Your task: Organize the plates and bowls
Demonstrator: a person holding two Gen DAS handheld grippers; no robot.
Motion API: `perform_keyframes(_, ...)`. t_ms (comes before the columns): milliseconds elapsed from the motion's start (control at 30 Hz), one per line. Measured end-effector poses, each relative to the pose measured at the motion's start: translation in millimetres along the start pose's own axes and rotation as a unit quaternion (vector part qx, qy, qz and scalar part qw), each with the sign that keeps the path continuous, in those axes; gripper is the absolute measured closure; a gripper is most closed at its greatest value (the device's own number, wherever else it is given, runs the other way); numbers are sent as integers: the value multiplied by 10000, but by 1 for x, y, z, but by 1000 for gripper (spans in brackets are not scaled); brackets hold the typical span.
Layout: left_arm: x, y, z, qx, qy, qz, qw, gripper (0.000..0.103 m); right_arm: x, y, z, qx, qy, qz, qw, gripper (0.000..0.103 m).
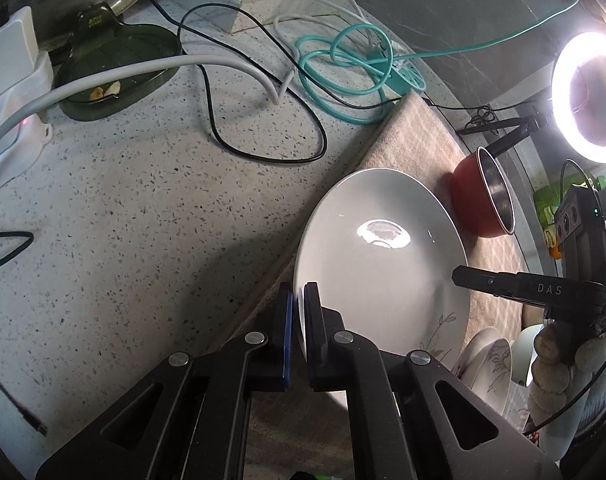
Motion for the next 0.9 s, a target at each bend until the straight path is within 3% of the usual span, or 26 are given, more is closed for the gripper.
perform_keyframes(900,6,-16,-7,30,57,-286,9996,100,-5,-12,6,70,-81,-121,9999,98)
Point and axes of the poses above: each gripper's, at about its wrist camera, not at the fingertips, and y roughly the way its jaws point, z to its left, x to its top, the point moved 4 cm from there along y, roughly the way its jaws point, and after that the axes turned 2 degrees about y, right-handed, at the moved point
